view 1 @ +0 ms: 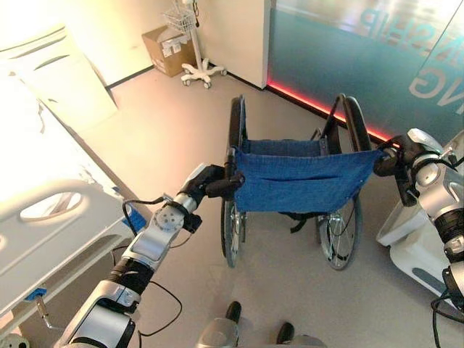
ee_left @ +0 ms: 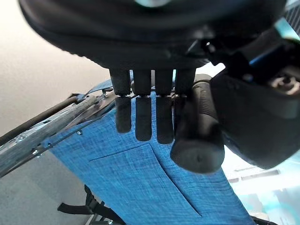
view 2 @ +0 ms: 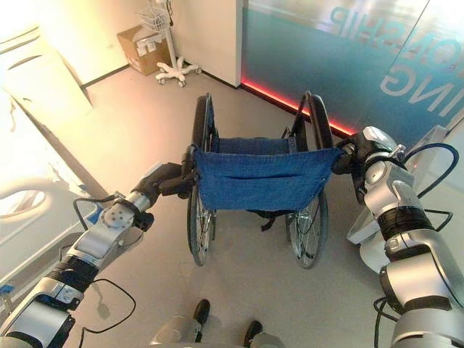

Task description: Push the wheelchair next to the bed

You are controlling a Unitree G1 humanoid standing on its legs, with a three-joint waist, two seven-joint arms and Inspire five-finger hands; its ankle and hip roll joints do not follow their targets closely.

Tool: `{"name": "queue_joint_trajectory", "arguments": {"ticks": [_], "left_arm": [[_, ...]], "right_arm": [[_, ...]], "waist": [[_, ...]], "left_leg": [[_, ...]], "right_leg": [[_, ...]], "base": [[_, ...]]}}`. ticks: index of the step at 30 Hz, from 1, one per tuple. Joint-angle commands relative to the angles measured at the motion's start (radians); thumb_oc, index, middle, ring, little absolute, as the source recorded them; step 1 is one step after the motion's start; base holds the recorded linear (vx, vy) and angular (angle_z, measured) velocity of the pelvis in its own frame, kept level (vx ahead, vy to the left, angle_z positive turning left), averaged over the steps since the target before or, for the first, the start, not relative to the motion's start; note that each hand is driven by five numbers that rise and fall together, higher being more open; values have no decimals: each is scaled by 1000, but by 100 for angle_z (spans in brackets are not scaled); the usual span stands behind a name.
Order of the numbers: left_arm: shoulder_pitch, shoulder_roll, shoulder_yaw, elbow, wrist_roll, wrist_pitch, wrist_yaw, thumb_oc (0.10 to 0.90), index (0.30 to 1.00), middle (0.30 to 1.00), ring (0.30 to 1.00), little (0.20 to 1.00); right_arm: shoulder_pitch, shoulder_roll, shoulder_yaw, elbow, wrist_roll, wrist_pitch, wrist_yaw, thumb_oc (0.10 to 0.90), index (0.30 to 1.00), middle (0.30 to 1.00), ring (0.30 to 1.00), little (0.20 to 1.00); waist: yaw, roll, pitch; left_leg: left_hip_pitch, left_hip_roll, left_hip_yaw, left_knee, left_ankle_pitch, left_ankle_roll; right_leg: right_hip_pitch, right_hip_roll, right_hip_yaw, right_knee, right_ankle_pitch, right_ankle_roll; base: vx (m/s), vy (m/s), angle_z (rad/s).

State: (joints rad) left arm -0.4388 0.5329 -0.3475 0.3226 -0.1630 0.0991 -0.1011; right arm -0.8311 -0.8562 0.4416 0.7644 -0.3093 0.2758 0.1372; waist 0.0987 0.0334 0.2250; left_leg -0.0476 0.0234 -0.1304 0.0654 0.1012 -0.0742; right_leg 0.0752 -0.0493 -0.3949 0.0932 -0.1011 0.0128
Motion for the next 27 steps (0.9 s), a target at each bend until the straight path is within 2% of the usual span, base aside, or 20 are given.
{"name": "queue_joint_trajectory", "arguments": {"ticks": [1,4,5,7,8,9,10,11,13,14,15,16,17,18,19,20,21,24,27], "left_arm": [[89,49,-90,4,64,-34,-26,400,300,300,300,300],[79,38,-102,14,72,-39,-20,400,300,300,300,300],[64,28,-118,19,77,-44,-6,400,300,300,300,300],[56,20,-124,28,82,-52,7,400,300,300,300,300],[60,15,-123,32,86,-49,17,400,300,300,300,300],[69,17,-115,37,84,-53,17,400,300,300,300,300],[71,25,-105,28,90,-54,11,400,300,300,300,300],[71,27,-103,24,92,-50,9,400,300,300,300,300],[73,35,-100,17,101,-45,6,400,300,300,300,300],[76,44,-101,12,116,-42,-10,400,300,300,300,300],[76,50,-104,9,117,-43,-15,400,300,300,300,300],[72,66,-114,8,118,-48,-19,400,300,300,300,300],[59,77,-126,19,113,-58,-22,400,300,300,300,300],[53,80,-129,23,112,-61,-23,400,300,300,300,300],[10,97,-145,49,99,-75,-23,400,300,300,300,300],[2,100,-147,56,96,-79,-23,400,300,300,300,300],[-29,118,-153,73,82,-88,-25,400,300,300,300,300],[-83,139,-151,78,70,-72,-31,400,300,300,300,300],[-89,143,-146,68,76,-65,-21,400,300,300,300,300]], "right_arm": [[-46,7,245,-86,-219,-182,64,400,300,300,300,300],[-28,19,232,-70,-234,-190,45,400,300,300,300,300],[-32,33,234,-55,-251,-195,34,400,300,300,300,300],[-42,38,244,-39,-251,-204,21,400,300,300,300,300],[-40,44,243,-27,-243,-210,18,400,300,300,300,300],[-27,56,234,-29,-259,-215,25,400,300,300,300,300],[-15,54,229,-34,-272,-226,23,400,300,300,300,300],[-13,53,228,-33,-273,-229,22,400,300,300,300,300],[6,44,218,-35,-265,-240,13,400,300,300,300,300],[50,30,198,-74,-246,-216,10,400,300,300,300,300],[68,26,189,-93,-244,-204,8,400,300,300,300,300],[103,19,177,-134,-250,-194,-1,400,300,300,300,300],[115,14,171,-152,-249,-196,-5,400,300,300,300,300],[114,13,172,-155,-246,-196,-5,400,300,300,300,300],[82,11,190,-154,-232,-193,-10,400,300,300,300,300],[76,11,192,-149,-230,-195,-13,400,300,300,300,300],[52,15,201,-133,-214,-198,-23,400,300,300,300,300],[-8,34,225,-121,-194,-183,-10,400,300,300,300,300],[-46,38,244,-124,-168,-167,-1,400,300,300,300,300]], "waist": [[79,-75,33],[87,-70,36],[98,-63,43],[112,-58,43],[118,-58,35],[128,-57,21],[135,-57,18],[137,-57,18],[137,-57,12],[123,-65,10],[118,-70,12],[104,-77,15],[92,-80,25],[88,-80,29],[70,-77,50],[66,-77,56],[56,-83,70],[50,-116,91],[51,-129,99]], "left_leg": [[12,43,154,199,-123,33],[5,0,185,176,-148,41],[-30,-38,220,166,-151,49],[-66,-60,239,153,-137,60],[-65,-76,218,144,-137,74],[-39,-104,163,114,-133,91],[-19,-101,165,96,-138,112],[-14,-99,164,93,-140,116],[4,-108,133,77,-143,133],[12,-120,83,79,-153,151],[8,-123,71,88,-158,155],[-2,-122,51,104,-166,159],[-3,-117,37,113,-175,159],[-1,-114,34,116,-178,158],[0,-97,19,122,-189,151],[3,-94,15,125,-195,148],[1,-85,6,128,-209,136],[6,-76,-4,129,-244,110],[0,-59,-6,136,-257,102]], "right_leg": [[-40,-86,-1,135,-21,5],[-17,-71,-4,135,-26,12],[7,-49,5,126,-32,17],[29,-27,20,114,-44,15],[29,-18,34,115,-52,16],[21,-10,51,136,-58,27],[13,-19,44,198,-54,41],[10,-22,44,214,-57,42],[-12,-30,67,311,-36,59],[-48,-32,122,382,10,85],[-51,-33,145,380,22,92],[-66,-46,181,358,65,113],[-85,-83,207,327,109,130],[-91,-93,216,317,117,134],[-121,-132,268,239,135,139],[-121,-137,277,219,135,140],[-134,-161,308,131,150,144],[-172,-224,328,-16,271,181],[-177,-227,337,-43,284,187]], "base": [[140,-32,20],[112,-3,19],[97,25,19],[114,56,14],[183,108,1],[244,145,-14],[206,111,-25],[172,86,-30],[155,20,-11],[156,-63,11],[183,-170,31],[129,-233,53],[122,-230,61],[112,-314,50],[72,-248,18],[100,-408,1],[78,-365,3],[100,-430,29],[126,-486,62]]}}
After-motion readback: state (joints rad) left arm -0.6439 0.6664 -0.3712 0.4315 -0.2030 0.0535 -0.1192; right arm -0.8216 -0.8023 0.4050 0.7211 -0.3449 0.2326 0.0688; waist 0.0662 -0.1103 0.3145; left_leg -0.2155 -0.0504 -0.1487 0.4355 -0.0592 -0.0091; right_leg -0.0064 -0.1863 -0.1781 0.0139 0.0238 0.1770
